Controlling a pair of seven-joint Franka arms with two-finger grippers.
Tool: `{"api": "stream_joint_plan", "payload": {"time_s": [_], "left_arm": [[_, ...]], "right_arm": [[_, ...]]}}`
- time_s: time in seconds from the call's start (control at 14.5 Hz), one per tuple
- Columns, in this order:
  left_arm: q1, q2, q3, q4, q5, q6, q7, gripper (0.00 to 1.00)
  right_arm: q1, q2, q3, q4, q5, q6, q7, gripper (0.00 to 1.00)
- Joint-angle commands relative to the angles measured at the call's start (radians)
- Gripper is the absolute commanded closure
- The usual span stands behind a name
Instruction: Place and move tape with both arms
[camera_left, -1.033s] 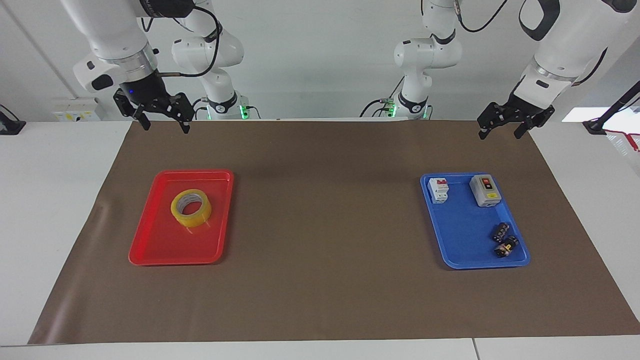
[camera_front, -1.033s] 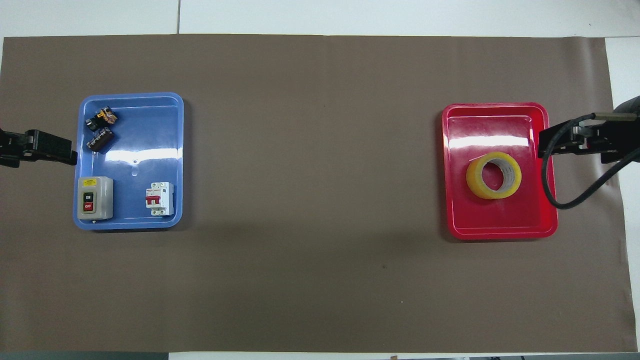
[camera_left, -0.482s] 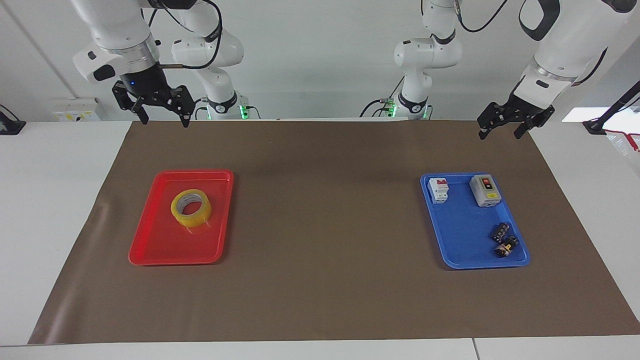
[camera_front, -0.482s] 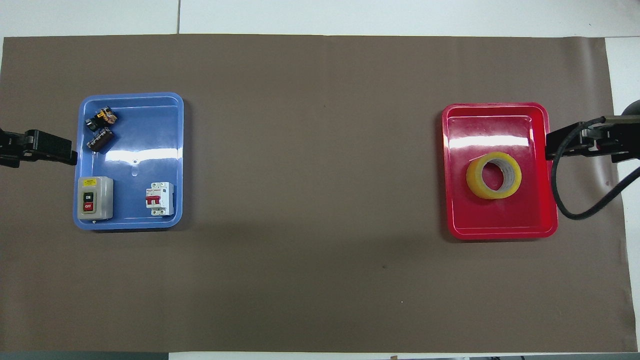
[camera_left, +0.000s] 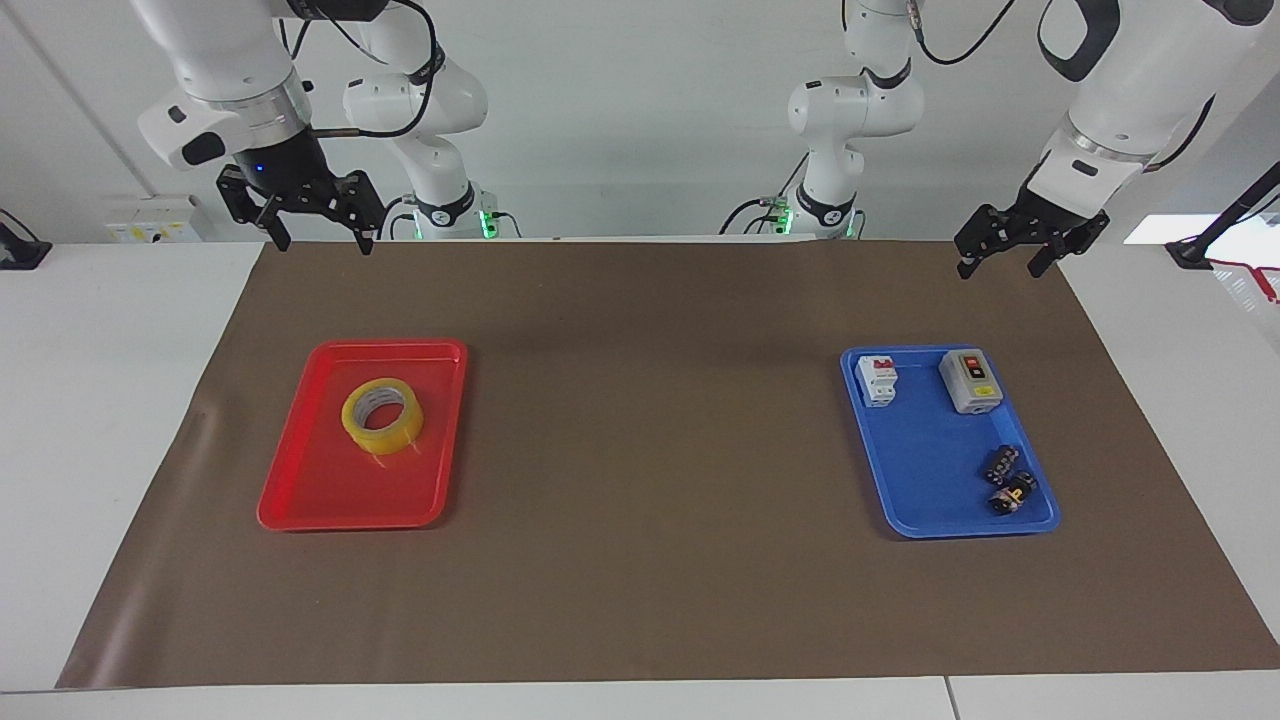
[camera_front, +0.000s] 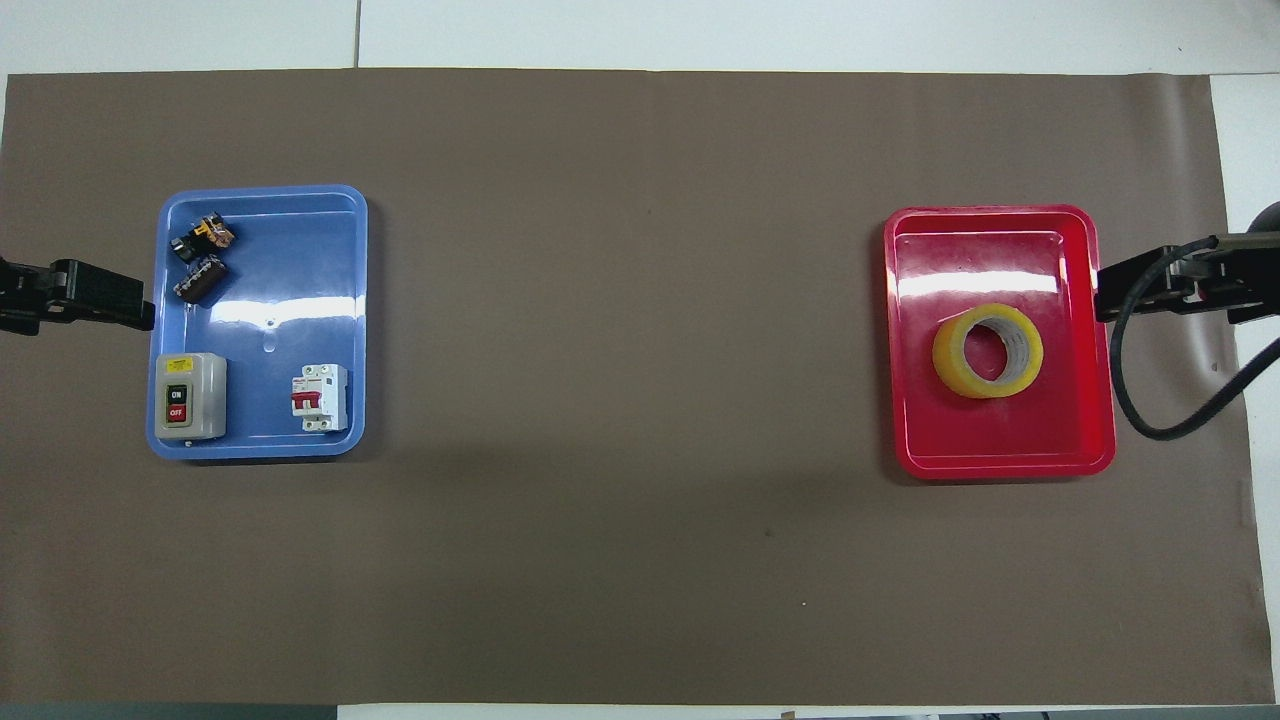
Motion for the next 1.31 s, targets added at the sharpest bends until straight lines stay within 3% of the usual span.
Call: {"api": "stream_joint_plan", "payload": {"time_s": [0.0, 1.24], "left_arm": [[0.012, 0.001, -0.007, 0.009, 0.006, -0.019, 0.01, 0.0], [0.012, 0.001, -0.007, 0.009, 0.006, -0.019, 0.01, 0.0]], "right_arm": [[-0.008, 0.002, 0.001, 0.002, -0.014, -0.011, -0.022, 0.0], [-0.011, 0.003, -0.001, 0.004, -0.004, -0.009, -0.029, 0.0]]}}
